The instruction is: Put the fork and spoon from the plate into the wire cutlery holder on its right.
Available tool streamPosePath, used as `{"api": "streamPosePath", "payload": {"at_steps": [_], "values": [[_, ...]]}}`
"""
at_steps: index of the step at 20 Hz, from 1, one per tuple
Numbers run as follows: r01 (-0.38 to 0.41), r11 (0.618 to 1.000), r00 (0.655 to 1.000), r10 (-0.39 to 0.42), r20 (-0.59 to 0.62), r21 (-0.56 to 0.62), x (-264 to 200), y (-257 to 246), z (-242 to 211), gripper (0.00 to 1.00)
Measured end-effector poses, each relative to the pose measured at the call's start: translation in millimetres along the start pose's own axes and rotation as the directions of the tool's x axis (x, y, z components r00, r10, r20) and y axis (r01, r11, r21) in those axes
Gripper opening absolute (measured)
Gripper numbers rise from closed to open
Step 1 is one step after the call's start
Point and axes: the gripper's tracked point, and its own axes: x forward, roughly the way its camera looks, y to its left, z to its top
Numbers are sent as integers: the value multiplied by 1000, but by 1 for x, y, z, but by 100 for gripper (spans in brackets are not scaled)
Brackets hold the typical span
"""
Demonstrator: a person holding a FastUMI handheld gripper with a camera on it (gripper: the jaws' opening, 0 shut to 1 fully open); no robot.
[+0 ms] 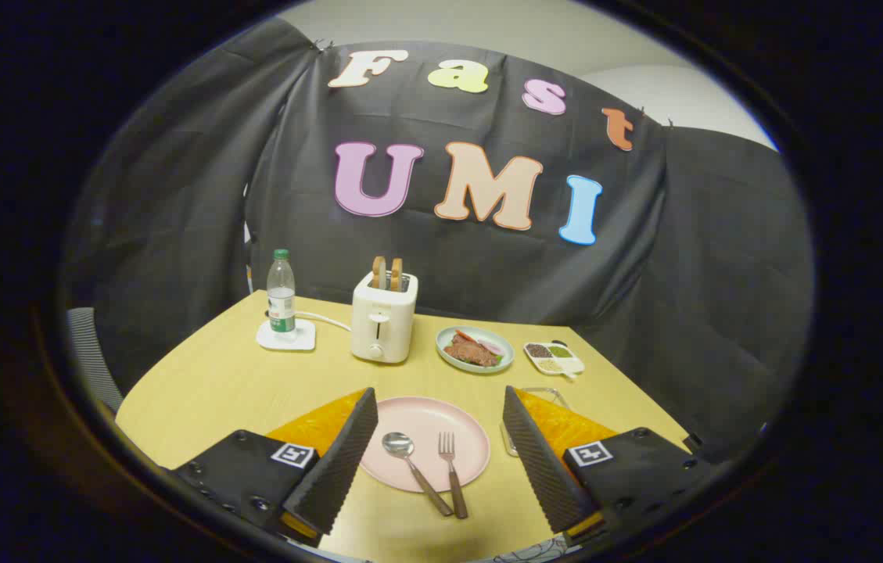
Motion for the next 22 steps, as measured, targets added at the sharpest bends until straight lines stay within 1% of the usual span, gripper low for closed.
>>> {"api": "streamPosePath", "payload": {"at_steps": [4, 12, 18, 22], "values": [[-15, 1000, 1000, 15, 4, 7, -8, 9, 0, 100], [-61, 998, 998, 61, -3, 4, -16, 8, -9, 100], [-66, 998, 997, 66, -30, 4, -10, -2, -25, 100], [-88, 996, 994, 87, -62, -7, -4, 1, -41, 100]]}}
